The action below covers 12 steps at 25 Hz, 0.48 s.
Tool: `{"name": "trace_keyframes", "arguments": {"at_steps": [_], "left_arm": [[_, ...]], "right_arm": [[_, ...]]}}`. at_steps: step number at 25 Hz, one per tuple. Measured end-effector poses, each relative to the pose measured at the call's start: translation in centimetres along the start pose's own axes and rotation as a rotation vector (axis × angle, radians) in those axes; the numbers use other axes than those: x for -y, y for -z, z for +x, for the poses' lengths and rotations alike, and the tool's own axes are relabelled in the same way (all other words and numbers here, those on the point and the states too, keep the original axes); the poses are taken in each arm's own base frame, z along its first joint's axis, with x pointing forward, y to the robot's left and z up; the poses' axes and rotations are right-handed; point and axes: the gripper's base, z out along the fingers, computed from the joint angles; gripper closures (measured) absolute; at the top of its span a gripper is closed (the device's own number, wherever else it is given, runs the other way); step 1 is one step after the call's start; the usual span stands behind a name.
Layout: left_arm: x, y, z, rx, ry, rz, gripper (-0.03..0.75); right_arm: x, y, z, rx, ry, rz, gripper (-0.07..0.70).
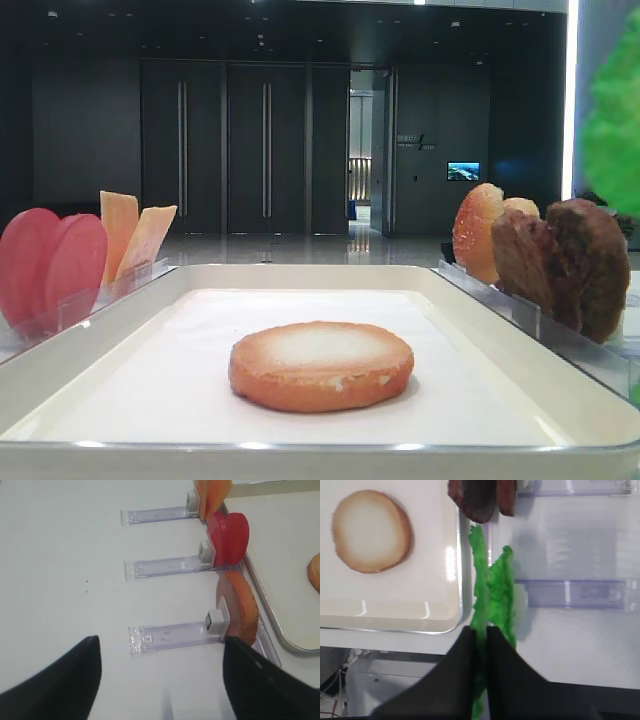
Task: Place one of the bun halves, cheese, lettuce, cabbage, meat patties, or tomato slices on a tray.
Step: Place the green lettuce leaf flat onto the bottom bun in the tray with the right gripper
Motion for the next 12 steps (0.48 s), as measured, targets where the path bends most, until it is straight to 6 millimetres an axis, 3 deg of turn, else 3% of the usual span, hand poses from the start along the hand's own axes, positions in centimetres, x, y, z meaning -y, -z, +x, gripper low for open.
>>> {"name": "trace_keyframes", "arguments": {"at_steps": [12], "left_arm": [[0.0, 0.0, 0.0, 0.000, 0.000, 0.000, 0.137]], "right_arm": [[-6.2, 0.6, 1.4, 0.104, 0.101, -0.342, 0.608]]}}
